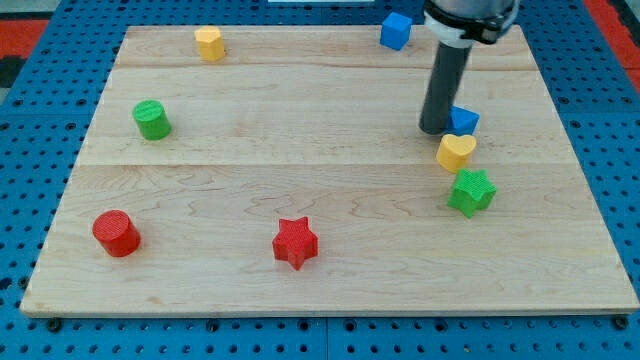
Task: Move your arm to the top center
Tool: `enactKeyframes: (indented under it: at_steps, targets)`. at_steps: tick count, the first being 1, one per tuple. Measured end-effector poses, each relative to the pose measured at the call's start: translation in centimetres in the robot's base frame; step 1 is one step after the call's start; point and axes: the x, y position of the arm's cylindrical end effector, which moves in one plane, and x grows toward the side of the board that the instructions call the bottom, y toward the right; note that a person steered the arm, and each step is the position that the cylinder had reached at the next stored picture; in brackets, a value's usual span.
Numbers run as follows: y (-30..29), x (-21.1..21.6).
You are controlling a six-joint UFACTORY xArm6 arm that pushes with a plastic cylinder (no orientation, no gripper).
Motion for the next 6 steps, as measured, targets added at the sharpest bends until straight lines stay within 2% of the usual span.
enactKeyframes:
  at_steps: [1, 2, 3, 4, 5, 6]
  targets:
    - [-2.1, -3.4]
    - [-7.5, -6.8]
    - [-10.0, -11.9]
    - [-10.1, -16.7]
    - [-9.4, -18.0]
    - [-5.9, -18.1]
